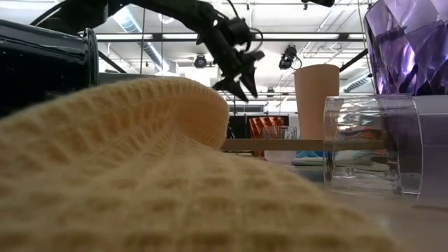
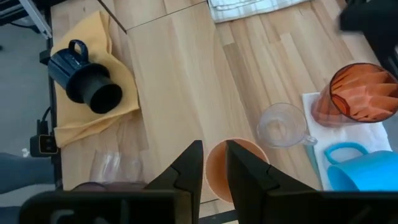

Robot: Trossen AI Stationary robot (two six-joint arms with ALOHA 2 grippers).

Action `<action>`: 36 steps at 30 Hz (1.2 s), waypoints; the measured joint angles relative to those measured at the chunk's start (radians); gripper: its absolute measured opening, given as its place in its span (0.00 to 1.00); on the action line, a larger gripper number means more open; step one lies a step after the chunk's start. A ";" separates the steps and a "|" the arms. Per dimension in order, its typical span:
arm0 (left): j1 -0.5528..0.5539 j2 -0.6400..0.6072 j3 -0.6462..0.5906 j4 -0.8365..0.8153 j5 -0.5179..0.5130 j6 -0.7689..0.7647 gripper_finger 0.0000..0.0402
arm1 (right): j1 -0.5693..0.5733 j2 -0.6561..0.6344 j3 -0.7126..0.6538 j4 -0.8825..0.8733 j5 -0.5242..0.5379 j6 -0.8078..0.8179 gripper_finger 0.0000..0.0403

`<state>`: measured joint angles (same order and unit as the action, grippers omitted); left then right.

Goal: Stack small to large cups/mugs on shelf
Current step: Put the orange cup on the shelf

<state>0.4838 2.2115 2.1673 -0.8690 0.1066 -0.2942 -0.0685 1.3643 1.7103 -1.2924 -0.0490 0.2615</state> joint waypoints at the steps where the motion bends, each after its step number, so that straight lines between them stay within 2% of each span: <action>1: -0.004 0.001 -0.012 -0.003 0.000 0.000 0.45 | 0.000 0.000 0.000 0.000 0.000 0.001 0.19; 10: -0.051 -0.003 -0.043 0.050 -0.003 -0.014 0.54 | 0.000 0.000 0.000 0.000 0.000 0.020 0.19; 21: -0.094 -0.003 -0.043 0.082 -0.111 -0.012 0.51 | 0.000 0.000 0.000 0.000 -0.001 0.053 0.19; 33: -0.066 0.032 -0.043 0.060 -0.113 -0.008 0.52 | 0.000 0.000 0.000 0.000 -0.001 0.073 0.19; 36: -0.065 0.046 -0.042 0.067 -0.145 -0.001 0.52 | 0.000 0.001 0.000 0.000 -0.001 0.074 0.19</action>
<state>0.4190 2.2574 2.1253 -0.8020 -0.0382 -0.2950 -0.0685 1.3651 1.7103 -1.2922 -0.0502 0.3354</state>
